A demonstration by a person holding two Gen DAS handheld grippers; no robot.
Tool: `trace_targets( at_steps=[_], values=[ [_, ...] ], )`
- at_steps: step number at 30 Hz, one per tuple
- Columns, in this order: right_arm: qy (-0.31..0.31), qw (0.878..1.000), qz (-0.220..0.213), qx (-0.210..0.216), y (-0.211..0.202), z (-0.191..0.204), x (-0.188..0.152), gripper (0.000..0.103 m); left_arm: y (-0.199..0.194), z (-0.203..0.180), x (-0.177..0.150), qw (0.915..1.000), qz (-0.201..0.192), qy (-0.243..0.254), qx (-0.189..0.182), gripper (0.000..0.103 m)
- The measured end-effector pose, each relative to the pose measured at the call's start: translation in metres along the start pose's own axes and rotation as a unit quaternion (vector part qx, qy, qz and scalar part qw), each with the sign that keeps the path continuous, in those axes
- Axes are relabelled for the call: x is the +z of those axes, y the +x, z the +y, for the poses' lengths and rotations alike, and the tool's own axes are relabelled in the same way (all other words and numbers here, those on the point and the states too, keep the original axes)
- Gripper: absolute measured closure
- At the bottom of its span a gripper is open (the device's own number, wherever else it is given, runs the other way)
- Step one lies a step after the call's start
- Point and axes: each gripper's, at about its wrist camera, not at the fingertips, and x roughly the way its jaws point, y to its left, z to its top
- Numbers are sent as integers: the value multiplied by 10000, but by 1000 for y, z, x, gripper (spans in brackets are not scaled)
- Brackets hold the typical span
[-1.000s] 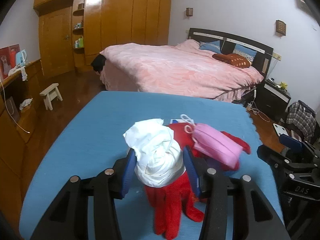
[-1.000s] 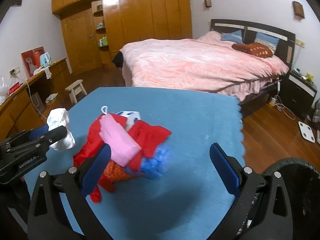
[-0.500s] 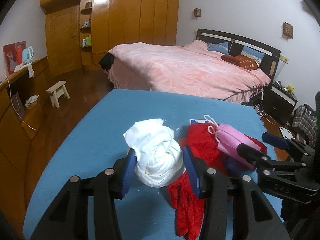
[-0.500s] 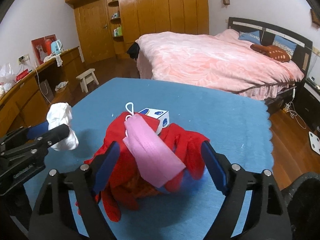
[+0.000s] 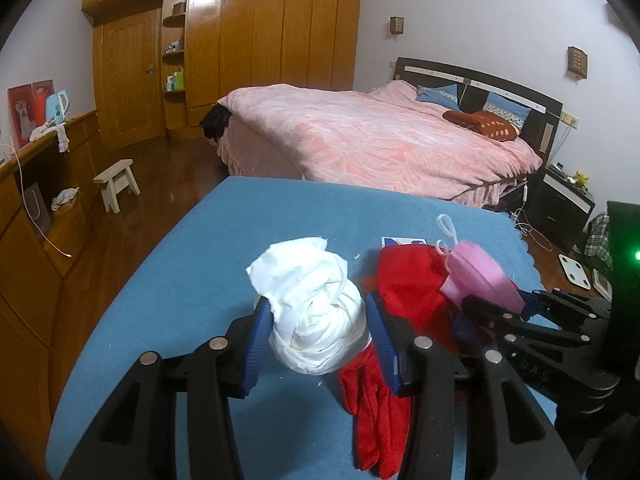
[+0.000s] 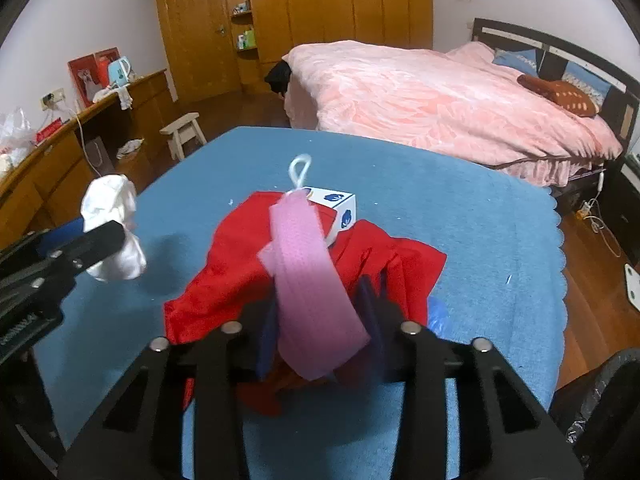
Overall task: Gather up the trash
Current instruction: 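Grasp the pink mask pouch with the right tool, then carry the white bundle and pink pouch over the bin and open both tools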
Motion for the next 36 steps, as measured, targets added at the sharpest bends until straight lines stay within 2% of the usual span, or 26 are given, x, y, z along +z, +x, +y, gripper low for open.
trace_targets(
  at_steps=[7, 15, 36],
  values=[
    [153, 9995, -186, 219, -29, -4, 1, 70, -9, -7, 0, 9999, -79, 55, -43, 56],
    [363, 9981, -441, 240, -67, -15, -2, 69, -30, -30, 4, 9995, -189, 188, -184, 56],
    [944, 9899, -1040, -198, -174, -80, -35, 69, -76, -124, 1, 9938, -341, 542, -906, 56]
  ],
)
